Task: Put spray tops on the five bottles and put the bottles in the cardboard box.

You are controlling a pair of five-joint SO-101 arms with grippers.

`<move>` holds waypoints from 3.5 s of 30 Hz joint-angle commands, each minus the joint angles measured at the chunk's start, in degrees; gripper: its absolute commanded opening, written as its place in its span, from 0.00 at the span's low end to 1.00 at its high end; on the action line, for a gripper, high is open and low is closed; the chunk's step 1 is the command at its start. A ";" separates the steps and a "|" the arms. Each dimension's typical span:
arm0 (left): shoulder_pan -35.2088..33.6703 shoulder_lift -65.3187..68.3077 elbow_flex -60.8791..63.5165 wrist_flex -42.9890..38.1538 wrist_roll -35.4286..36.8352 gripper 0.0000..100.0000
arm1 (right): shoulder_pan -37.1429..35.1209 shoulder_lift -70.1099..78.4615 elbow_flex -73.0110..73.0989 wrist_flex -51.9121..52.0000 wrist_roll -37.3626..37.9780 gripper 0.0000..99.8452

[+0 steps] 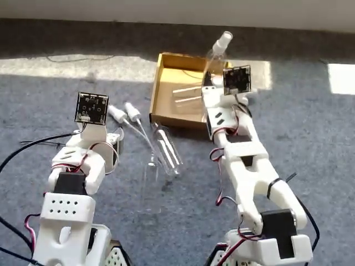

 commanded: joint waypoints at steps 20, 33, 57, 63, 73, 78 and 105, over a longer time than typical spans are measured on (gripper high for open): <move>-0.48 -0.31 -0.40 -1.23 -0.18 0.16 | 0.75 -12.79 -24.75 34.86 -1.76 0.21; 2.42 13.32 -17.01 3.43 -4.92 0.16 | 9.45 -20.79 -28.44 49.63 -1.76 0.21; 21.14 85.85 -92.26 10.73 -27.87 0.26 | 23.78 -21.49 -1.19 56.13 -1.41 0.21; 22.90 100.09 -105.89 10.90 -27.87 0.26 | 23.87 -21.49 4.09 56.13 -1.41 0.21; 22.99 113.80 -124.53 18.81 -27.87 0.26 | 23.69 -21.49 5.14 56.13 -1.41 0.21; 23.08 118.73 -130.77 22.51 -27.87 0.26 | 23.52 -21.76 5.05 56.13 -1.41 0.21; 23.16 123.91 -146.51 32.26 -27.87 0.21 | 23.52 -22.02 4.62 56.13 -1.41 0.21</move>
